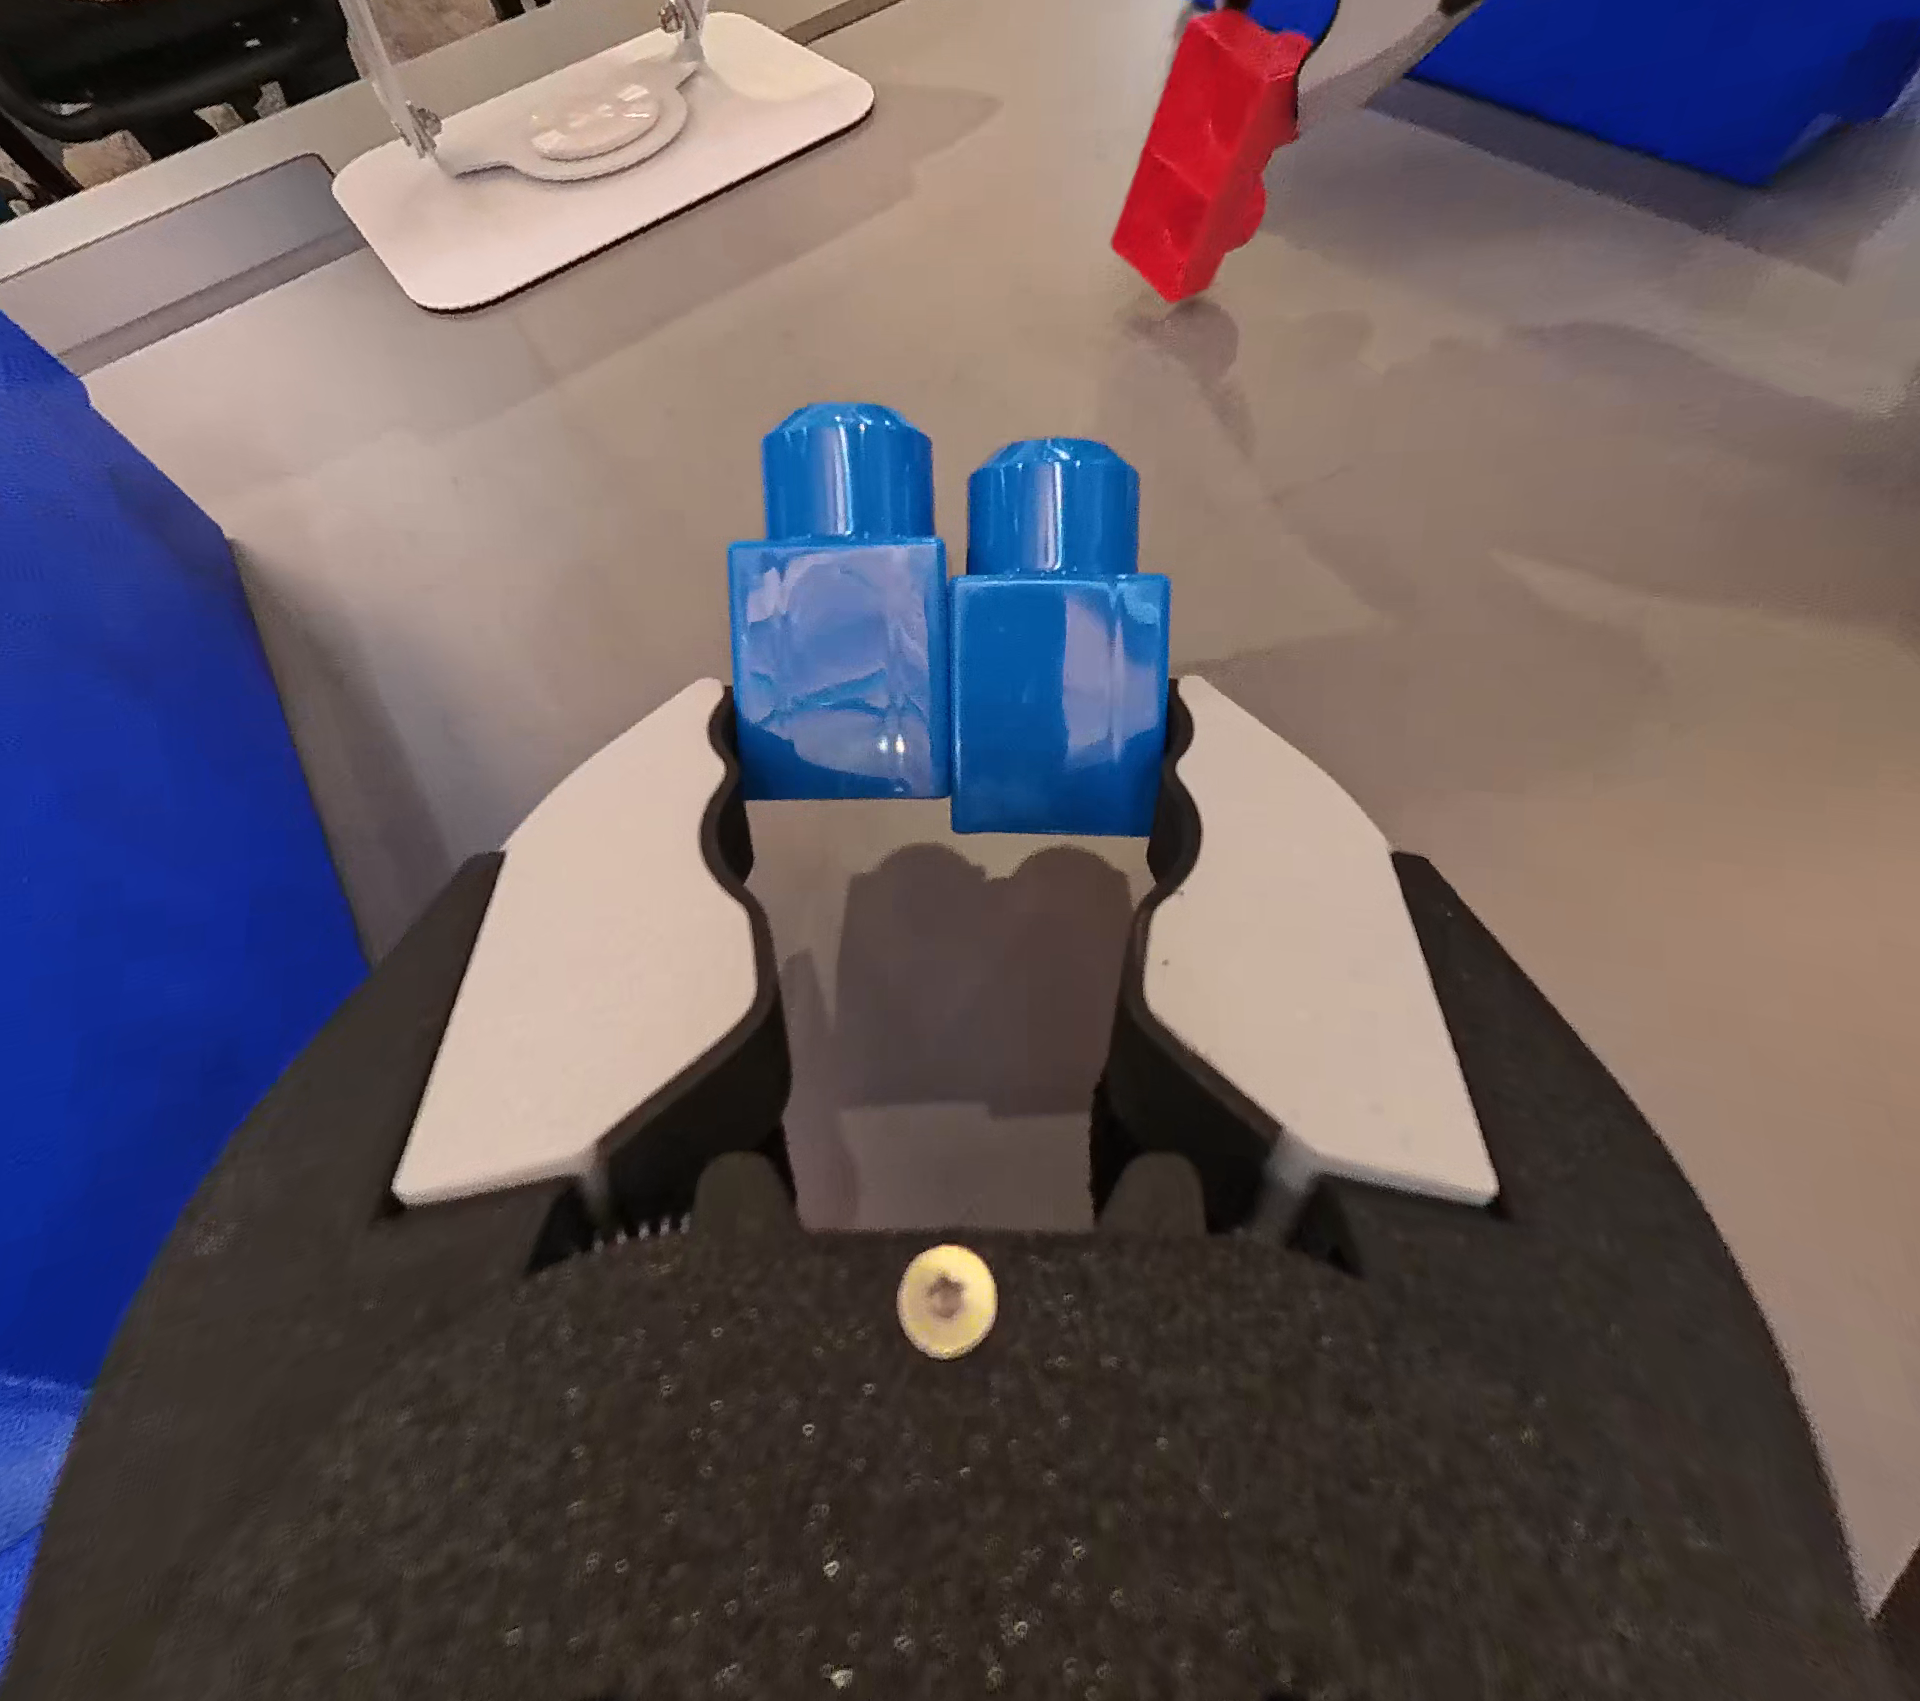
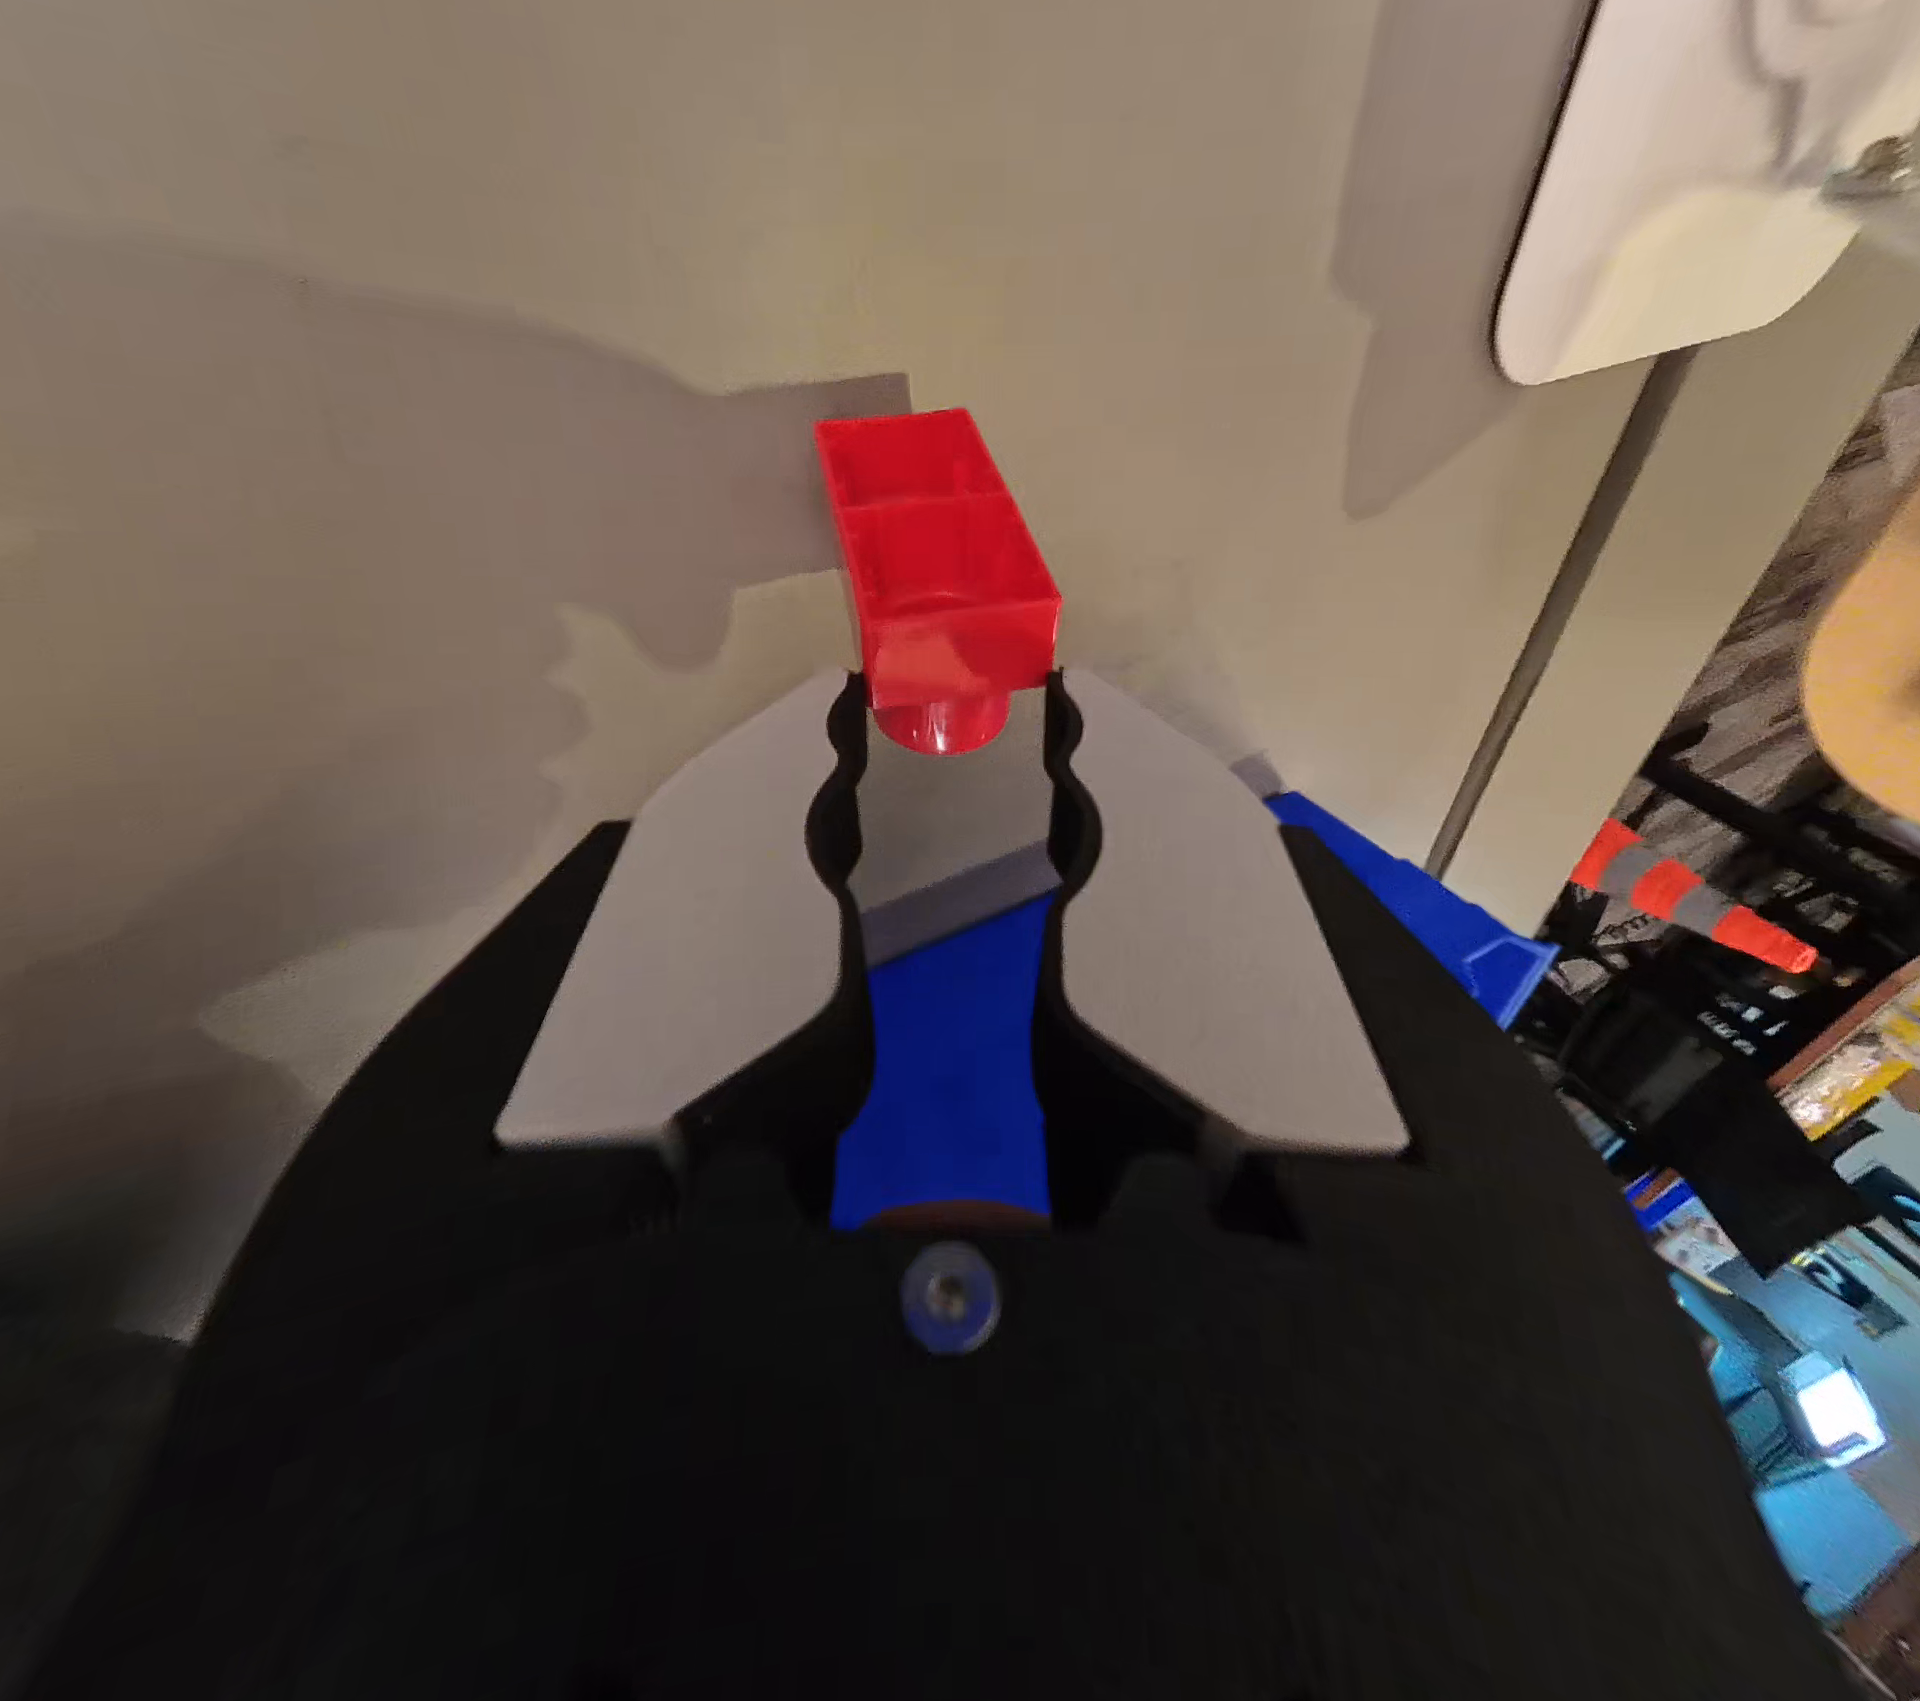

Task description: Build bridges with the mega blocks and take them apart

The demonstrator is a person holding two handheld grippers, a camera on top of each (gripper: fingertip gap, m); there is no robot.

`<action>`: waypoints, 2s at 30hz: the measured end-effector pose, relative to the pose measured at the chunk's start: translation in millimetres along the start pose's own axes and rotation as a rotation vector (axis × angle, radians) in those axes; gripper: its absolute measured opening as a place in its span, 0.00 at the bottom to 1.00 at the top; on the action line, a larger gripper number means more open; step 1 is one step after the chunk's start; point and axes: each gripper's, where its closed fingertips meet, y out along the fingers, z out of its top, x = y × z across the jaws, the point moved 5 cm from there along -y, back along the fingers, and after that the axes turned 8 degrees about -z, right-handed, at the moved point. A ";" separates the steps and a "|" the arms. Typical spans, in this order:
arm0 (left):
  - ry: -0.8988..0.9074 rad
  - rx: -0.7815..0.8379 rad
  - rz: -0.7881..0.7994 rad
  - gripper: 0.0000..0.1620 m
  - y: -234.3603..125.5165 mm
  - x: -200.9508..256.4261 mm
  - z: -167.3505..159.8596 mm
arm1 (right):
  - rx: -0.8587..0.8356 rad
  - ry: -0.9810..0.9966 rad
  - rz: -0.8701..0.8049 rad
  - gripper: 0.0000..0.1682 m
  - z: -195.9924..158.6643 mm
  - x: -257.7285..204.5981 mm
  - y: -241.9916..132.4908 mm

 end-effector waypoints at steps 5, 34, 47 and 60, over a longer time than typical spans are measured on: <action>0.002 -0.018 0.007 0.46 -2.8 -1.4 -7.0 | -0.014 0.005 0.051 0.20 8.3 1.9 8.3; 0.060 -0.051 -0.034 0.46 0.2 12.7 -11.1 | 0.746 0.676 0.190 0.21 7.0 -12.1 46.8; 0.439 0.018 0.025 0.46 18.4 -1.6 32.3 | 0.757 0.765 0.876 0.21 7.9 -33.9 -57.6; 0.776 0.012 -0.098 0.46 63.7 24.4 48.9 | 0.649 0.662 0.929 0.21 19.4 -45.7 -37.3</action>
